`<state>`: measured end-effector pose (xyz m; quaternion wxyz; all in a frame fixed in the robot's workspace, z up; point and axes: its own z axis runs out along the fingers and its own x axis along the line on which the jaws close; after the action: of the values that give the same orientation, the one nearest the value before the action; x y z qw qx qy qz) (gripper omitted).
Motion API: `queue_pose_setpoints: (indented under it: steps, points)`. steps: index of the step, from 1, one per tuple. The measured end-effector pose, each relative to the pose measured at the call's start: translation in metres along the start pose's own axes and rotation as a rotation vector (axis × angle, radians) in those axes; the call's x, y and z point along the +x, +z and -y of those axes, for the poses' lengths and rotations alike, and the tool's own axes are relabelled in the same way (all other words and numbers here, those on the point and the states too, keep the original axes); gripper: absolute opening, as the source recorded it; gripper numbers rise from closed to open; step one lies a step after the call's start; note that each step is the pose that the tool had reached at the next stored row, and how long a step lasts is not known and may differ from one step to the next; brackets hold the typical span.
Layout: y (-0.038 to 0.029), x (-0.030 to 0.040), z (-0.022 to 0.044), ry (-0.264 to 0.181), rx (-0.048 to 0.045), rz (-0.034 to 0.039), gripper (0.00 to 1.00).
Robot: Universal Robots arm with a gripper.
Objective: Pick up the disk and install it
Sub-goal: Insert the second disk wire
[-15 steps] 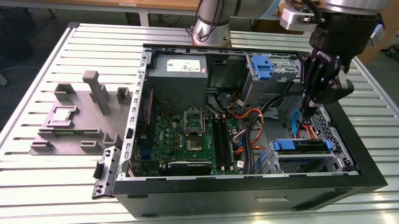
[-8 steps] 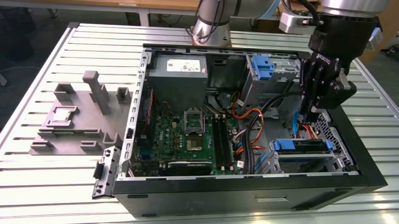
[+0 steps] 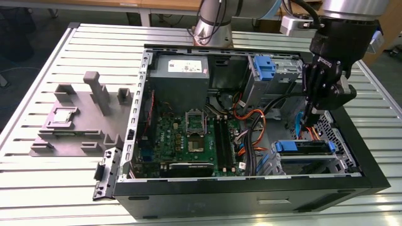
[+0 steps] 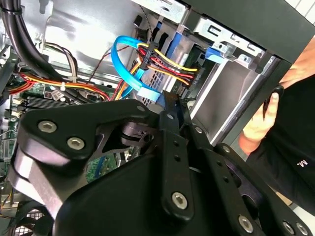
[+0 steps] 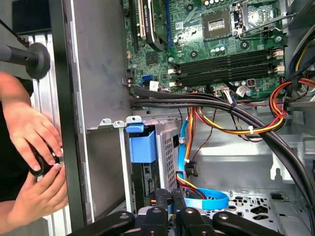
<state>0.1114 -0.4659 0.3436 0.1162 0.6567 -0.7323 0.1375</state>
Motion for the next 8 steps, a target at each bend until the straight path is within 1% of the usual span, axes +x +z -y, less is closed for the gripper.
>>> queue_pose_setpoints:
  steps: [5, 8]
  points:
    - [0.0008, 0.0007, 0.0, 0.0, 0.0, 0.0004, 0.16]
    - [0.0024, 0.0044, 0.0001, -0.001, 0.0028, 0.0025, 0.16]
